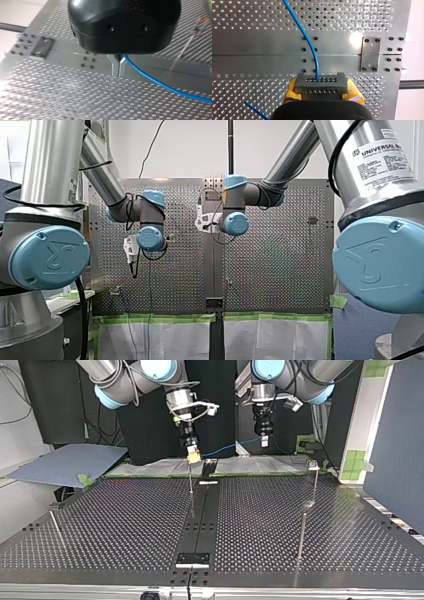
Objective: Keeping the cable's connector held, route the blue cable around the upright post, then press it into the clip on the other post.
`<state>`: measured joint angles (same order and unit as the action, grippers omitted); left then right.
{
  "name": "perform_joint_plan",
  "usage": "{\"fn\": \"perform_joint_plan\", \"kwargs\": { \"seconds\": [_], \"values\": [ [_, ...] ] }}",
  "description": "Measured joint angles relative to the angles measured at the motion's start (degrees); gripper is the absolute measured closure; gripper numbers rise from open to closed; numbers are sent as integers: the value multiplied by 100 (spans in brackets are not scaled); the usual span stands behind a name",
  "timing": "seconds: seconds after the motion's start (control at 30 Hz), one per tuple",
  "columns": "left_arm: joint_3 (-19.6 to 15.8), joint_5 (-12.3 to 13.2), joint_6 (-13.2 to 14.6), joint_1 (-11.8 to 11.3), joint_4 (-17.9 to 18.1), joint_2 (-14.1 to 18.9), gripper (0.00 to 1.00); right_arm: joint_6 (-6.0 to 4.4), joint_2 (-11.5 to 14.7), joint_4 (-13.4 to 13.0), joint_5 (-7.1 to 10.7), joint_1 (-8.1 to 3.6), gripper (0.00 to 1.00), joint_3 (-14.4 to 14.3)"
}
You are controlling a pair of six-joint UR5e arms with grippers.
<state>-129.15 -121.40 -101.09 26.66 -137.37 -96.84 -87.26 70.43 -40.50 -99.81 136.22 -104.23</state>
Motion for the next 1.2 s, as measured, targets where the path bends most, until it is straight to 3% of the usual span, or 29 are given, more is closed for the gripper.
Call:
{"fn": "perform_joint_plan", "kwargs": {
  "seconds": [0.3,0.5,0.93,1.2],
  "values": [
    [227,-244,-11,-88,-554,554,100,-70,-391,-12,91,-63,100,140],
    [387,-277,32,-171,-894,897,100,-104,-445,41,193,-59,100,398],
    [987,-132,25,-453,-1388,1573,100,-116,-378,598,315,0,100,1134],
    [1463,-62,20,-624,-1675,1580,100,-179,-376,860,410,5,100,1587]
  ]
}}
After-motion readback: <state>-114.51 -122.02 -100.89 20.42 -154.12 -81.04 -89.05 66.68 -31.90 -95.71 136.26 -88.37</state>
